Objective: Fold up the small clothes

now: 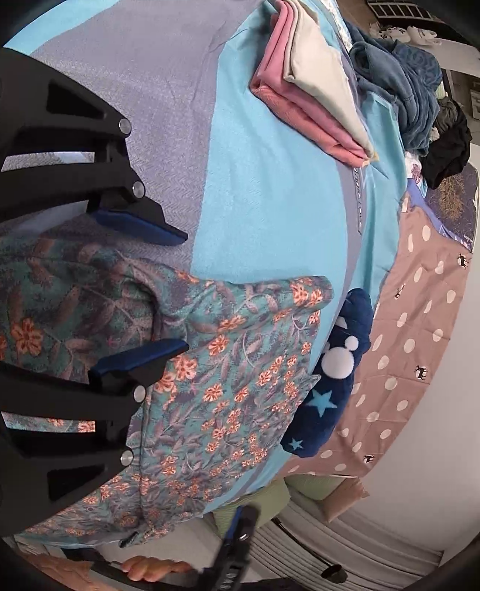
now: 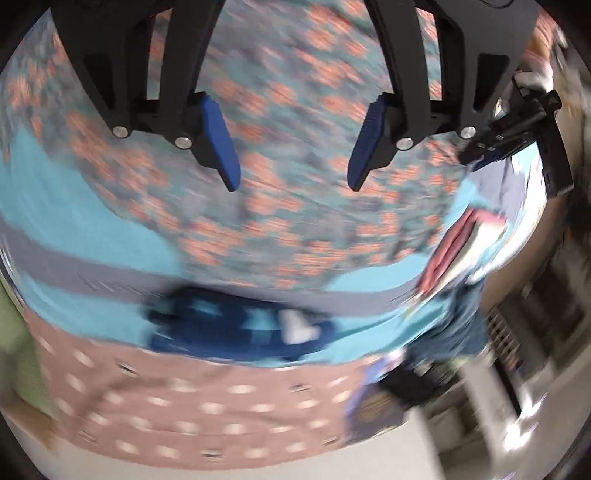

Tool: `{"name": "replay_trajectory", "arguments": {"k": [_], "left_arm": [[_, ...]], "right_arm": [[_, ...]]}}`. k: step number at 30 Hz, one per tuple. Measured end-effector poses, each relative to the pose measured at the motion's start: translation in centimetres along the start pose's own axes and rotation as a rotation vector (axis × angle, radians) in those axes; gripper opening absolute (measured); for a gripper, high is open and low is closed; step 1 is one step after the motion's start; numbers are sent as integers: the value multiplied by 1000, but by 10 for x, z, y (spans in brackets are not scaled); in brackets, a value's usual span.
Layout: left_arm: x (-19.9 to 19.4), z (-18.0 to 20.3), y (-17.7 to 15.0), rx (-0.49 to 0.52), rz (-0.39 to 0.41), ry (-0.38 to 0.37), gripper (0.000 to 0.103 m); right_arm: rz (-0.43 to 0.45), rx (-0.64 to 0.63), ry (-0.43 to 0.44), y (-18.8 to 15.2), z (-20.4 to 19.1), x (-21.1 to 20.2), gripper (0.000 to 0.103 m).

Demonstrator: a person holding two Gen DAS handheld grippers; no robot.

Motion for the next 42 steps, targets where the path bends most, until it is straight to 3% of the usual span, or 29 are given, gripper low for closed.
{"name": "replay_trajectory", "arguments": {"k": [6,11,12,13,14,15,21,23,25,28,30,34,37,40,41,42], "left_arm": [[0,-5,-3,-39,19,-47,46],[0,-8,-4,-60,26,-64,44],[0,-10,-4,-68,27,-62,38],[-1,-12,-5,-82,29,-56,23],[-1,-15,-5,-100,30,-56,15],[0,-19,-7,-127,35,-83,12],[-2,-26,-11,-175,37,-52,9],[-3,-25,-11,-171,36,-48,9],[-3,-27,-11,-177,38,-52,10],[-5,-28,-11,-180,45,-55,11],[-6,-29,-11,-187,54,-62,11],[-19,-34,-9,-207,110,-41,11],[-40,-35,0,-206,165,-18,11],[-56,-18,17,-146,192,-42,11],[-56,-9,22,-113,184,-52,11],[-53,6,26,-71,164,-63,15]], "right_arm": [[-116,-171,68,19,-107,74,66],[-183,-188,51,36,-148,132,68],[-200,-198,46,36,-153,140,67],[-227,-215,41,33,-159,152,60],[-257,-229,32,30,-163,162,13],[-268,-212,15,28,-165,171,2],[-169,-145,78,43,-186,191,0],[-150,-170,30,46,-188,195,1],[-193,-147,25,43,-177,190,4],[-124,-118,49,41,-147,141,14],[-69,-69,90,33,-110,93,26],[-8,47,97,-3,-18,16,31],[44,182,19,-33,65,-25,32],[24,346,-78,-58,144,-34,44],[8,376,-127,-64,163,-30,44],[4,377,-154,-72,180,-25,32]]}}
Point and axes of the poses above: each gripper's, at about its wrist camera, not at the fingertips, and x roughly the way its jaws point, z to its right, y to its top, the point moved 5 cm from there along x, roughly the way its jaws point, and after that the axes turned 15 degrees about x, right-handed, at the moved point
